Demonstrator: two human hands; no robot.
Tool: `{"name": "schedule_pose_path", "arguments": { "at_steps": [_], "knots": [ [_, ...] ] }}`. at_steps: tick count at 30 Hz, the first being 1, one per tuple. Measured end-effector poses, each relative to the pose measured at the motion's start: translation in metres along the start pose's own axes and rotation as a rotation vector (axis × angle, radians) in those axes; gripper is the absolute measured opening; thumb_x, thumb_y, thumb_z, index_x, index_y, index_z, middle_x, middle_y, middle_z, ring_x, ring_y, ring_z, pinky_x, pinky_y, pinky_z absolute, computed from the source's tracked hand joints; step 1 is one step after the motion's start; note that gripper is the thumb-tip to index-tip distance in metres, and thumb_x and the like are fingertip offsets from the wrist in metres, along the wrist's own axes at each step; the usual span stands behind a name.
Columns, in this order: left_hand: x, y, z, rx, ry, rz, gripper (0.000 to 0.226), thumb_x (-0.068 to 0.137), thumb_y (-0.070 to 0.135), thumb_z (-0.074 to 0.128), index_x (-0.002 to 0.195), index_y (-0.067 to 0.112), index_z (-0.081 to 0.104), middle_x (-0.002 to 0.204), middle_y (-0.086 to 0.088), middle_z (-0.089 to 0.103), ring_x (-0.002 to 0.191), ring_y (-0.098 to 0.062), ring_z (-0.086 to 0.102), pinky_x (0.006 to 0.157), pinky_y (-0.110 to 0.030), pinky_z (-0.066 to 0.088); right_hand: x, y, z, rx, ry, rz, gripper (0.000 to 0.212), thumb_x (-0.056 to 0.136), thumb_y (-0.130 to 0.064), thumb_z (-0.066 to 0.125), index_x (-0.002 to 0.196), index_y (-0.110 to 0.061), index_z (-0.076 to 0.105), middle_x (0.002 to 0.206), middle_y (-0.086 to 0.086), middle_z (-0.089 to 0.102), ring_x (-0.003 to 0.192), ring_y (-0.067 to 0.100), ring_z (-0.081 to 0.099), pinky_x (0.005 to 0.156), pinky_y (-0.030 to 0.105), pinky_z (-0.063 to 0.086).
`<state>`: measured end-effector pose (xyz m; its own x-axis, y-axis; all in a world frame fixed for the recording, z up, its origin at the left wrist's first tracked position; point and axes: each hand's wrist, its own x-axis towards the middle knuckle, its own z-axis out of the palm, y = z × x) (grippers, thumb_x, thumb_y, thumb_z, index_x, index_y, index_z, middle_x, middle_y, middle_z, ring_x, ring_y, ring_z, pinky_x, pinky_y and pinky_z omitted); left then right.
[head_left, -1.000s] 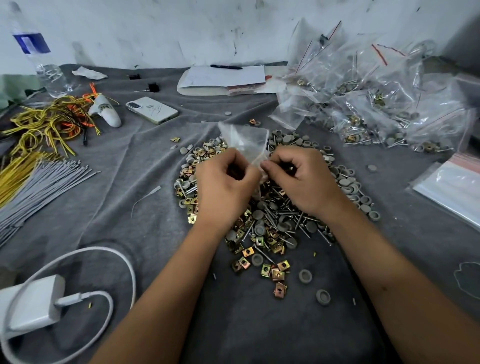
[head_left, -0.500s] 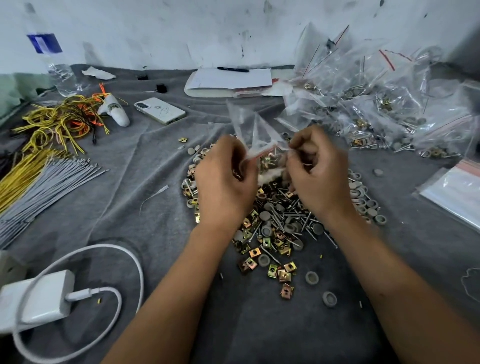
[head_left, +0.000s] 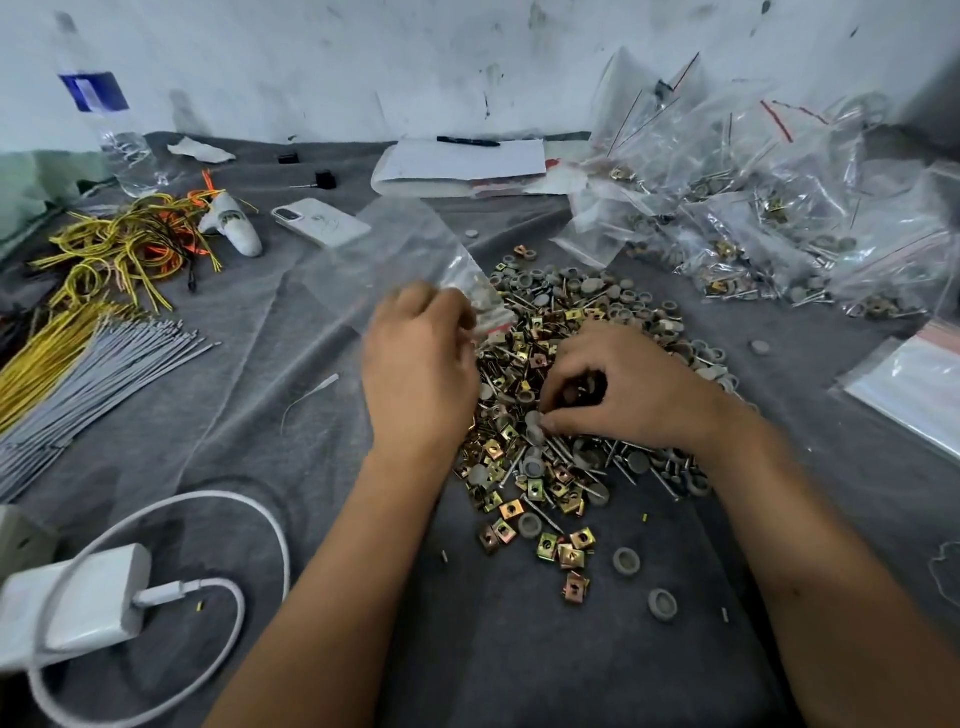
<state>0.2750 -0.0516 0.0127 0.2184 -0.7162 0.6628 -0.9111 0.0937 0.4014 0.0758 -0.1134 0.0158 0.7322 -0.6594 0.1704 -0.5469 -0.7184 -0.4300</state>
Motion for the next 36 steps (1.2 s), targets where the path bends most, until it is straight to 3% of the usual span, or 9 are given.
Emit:
{"name": "schedule_pose_path", "arguments": {
  "at_steps": [4, 7, 9, 12, 19, 23, 27, 32, 36],
  "knots": [
    [-0.004, 0.002, 0.007, 0.008, -0.194, 0.015, 0.004, 0.087, 0.012, 0.068, 0.088, 0.012, 0.071, 0.091, -0.003, 0.067, 0.084, -0.025, 0.062, 0.071, -0.043, 0.057, 0.001, 0.003, 0.003, 0.038, 0.015, -0.045, 0.009, 0.084, -0.039, 0.081, 0.086, -0.031, 0.078, 0.083, -0.019, 0.064, 0.089, -0.001, 0.052, 0.076, 0.025, 0.037],
    [-0.003, 0.000, 0.007, -0.001, -0.116, 0.042, 0.007, 0.089, 0.017, 0.071, 0.089, 0.012, 0.076, 0.091, -0.003, 0.068, 0.093, -0.027, 0.059, 0.077, -0.040, 0.051, -0.001, 0.005, 0.002, 0.283, 0.230, 0.040, 0.005, 0.086, -0.032, 0.081, 0.089, -0.031, 0.077, 0.083, -0.016, 0.072, 0.082, 0.001, 0.067, 0.073, 0.011, 0.047],
    [-0.001, -0.001, 0.006, 0.020, 0.015, 0.032, 0.007, 0.090, 0.019, 0.074, 0.090, 0.013, 0.078, 0.089, -0.002, 0.065, 0.095, -0.027, 0.053, 0.073, -0.034, 0.040, 0.000, 0.001, 0.002, 0.477, 0.405, 0.048, 0.006, 0.089, -0.020, 0.079, 0.094, -0.024, 0.077, 0.086, -0.012, 0.076, 0.080, 0.004, 0.072, 0.072, 0.014, 0.054],
    [0.002, -0.001, 0.006, -0.102, 0.037, 0.007, 0.007, 0.090, 0.019, 0.074, 0.092, 0.014, 0.079, 0.087, 0.000, 0.064, 0.082, -0.022, 0.058, 0.065, -0.035, 0.044, 0.001, -0.007, 0.007, 0.614, 0.539, 0.000, 0.013, 0.090, -0.010, 0.077, 0.099, -0.019, 0.077, 0.089, -0.007, 0.079, 0.085, 0.010, 0.076, 0.073, 0.020, 0.059],
    [0.000, 0.009, 0.012, -0.542, -0.066, -0.260, 0.013, 0.090, 0.013, 0.075, 0.077, 0.017, 0.073, 0.063, 0.004, 0.065, 0.058, -0.011, 0.059, 0.055, -0.032, 0.050, 0.004, -0.015, 0.013, 0.305, 0.610, -0.008, 0.015, 0.087, -0.008, 0.079, 0.101, -0.013, 0.080, 0.093, -0.009, 0.077, 0.088, -0.001, 0.072, 0.078, 0.013, 0.054],
    [-0.001, 0.011, 0.015, -0.723, -0.134, -0.377, 0.014, 0.093, 0.013, 0.074, 0.079, 0.010, 0.072, 0.067, -0.010, 0.069, 0.063, -0.035, 0.066, 0.061, -0.053, 0.057, 0.006, -0.018, 0.016, 0.145, 0.613, -0.052, 0.014, 0.085, -0.008, 0.082, 0.099, -0.010, 0.081, 0.094, -0.002, 0.079, 0.085, 0.003, 0.073, 0.078, 0.016, 0.055],
    [-0.002, 0.009, 0.021, -0.732, -0.082, -0.409, 0.017, 0.091, 0.010, 0.075, 0.074, 0.014, 0.071, 0.060, -0.003, 0.063, 0.056, -0.023, 0.057, 0.052, -0.043, 0.051, 0.010, -0.021, 0.023, 0.021, 0.585, -0.029, 0.011, 0.082, -0.018, 0.086, 0.089, -0.012, 0.080, 0.085, -0.001, 0.077, 0.075, 0.011, 0.069, 0.073, 0.034, 0.057],
    [-0.004, 0.007, 0.024, -0.648, -0.022, -0.326, 0.019, 0.087, 0.009, 0.077, 0.071, 0.019, 0.071, 0.054, 0.010, 0.055, 0.049, -0.004, 0.047, 0.049, -0.020, 0.037, 0.012, -0.023, 0.021, 0.008, 0.489, -0.104, 0.016, 0.086, -0.010, 0.079, 0.103, -0.009, 0.080, 0.096, 0.003, 0.075, 0.087, 0.016, 0.068, 0.083, 0.031, 0.055],
    [-0.006, 0.002, 0.027, -0.592, 0.010, -0.317, 0.014, 0.086, 0.010, 0.077, 0.073, 0.013, 0.071, 0.059, 0.005, 0.058, 0.052, -0.006, 0.048, 0.054, -0.027, 0.040, -0.001, -0.010, -0.004, 0.083, 0.461, -0.006, 0.026, 0.082, -0.048, 0.079, 0.085, -0.022, 0.076, 0.081, -0.011, 0.071, 0.073, 0.003, 0.064, 0.071, 0.023, 0.052]
  ]
}}
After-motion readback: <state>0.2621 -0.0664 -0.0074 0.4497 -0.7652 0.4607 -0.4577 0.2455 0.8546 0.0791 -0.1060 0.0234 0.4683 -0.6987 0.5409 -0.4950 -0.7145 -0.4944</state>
